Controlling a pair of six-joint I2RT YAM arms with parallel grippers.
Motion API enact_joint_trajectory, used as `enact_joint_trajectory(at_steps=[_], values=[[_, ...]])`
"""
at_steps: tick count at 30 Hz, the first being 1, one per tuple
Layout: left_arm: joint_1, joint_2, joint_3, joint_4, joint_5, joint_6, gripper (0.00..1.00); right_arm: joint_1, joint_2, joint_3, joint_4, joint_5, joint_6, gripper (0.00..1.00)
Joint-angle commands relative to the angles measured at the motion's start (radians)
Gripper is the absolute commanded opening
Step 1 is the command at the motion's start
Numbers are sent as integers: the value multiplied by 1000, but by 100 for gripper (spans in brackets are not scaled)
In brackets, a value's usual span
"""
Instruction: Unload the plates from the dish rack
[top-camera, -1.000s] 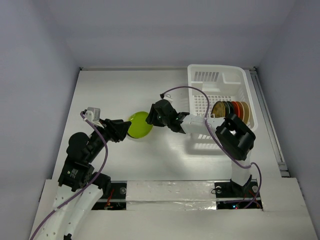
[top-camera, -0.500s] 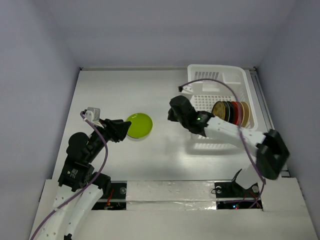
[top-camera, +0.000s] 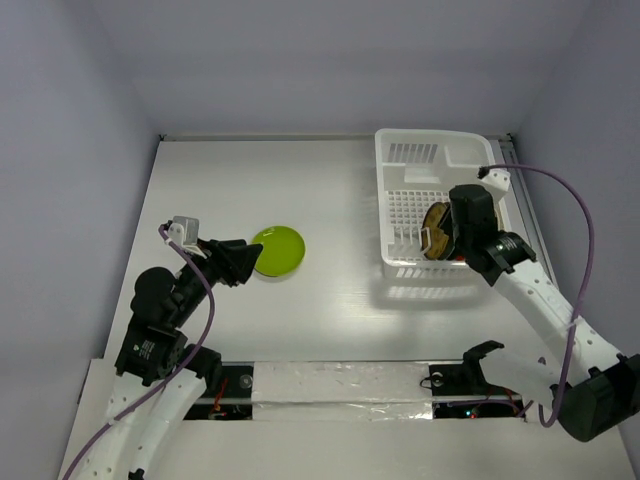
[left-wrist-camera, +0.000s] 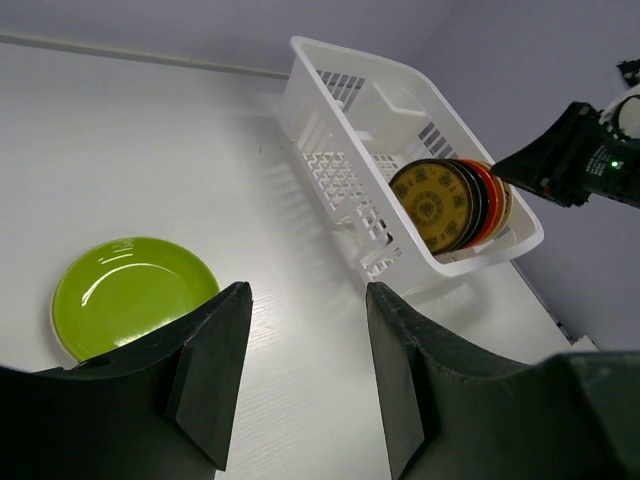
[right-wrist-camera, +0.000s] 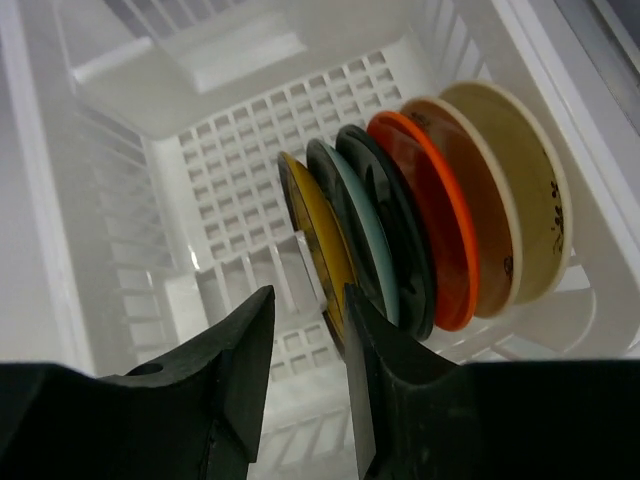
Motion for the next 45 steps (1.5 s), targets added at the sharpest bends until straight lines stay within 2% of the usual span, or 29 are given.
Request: enact_joint_trajectory(at_steps=[1, 13, 19, 25, 30, 45], values=[[3, -7, -1, 47, 15, -4, 46, -17, 53, 16, -37, -39, -64, 39], [-6, -6, 2, 46, 13, -2, 47, -80, 203, 53, -16, -36, -83, 35], [-15, -7, 0, 46, 13, -2, 47, -80, 289, 87, -40, -15, -104, 24], [-15, -15, 0, 46, 13, -2, 47, -80, 332, 168, -138, 25, -132, 14], [-15, -30, 2, 46, 10, -2, 47, -71, 370, 219, -221, 70, -156, 1], [-25, -45, 0, 44, 8, -4, 47, 66, 470, 362, -328, 301, -232, 0]])
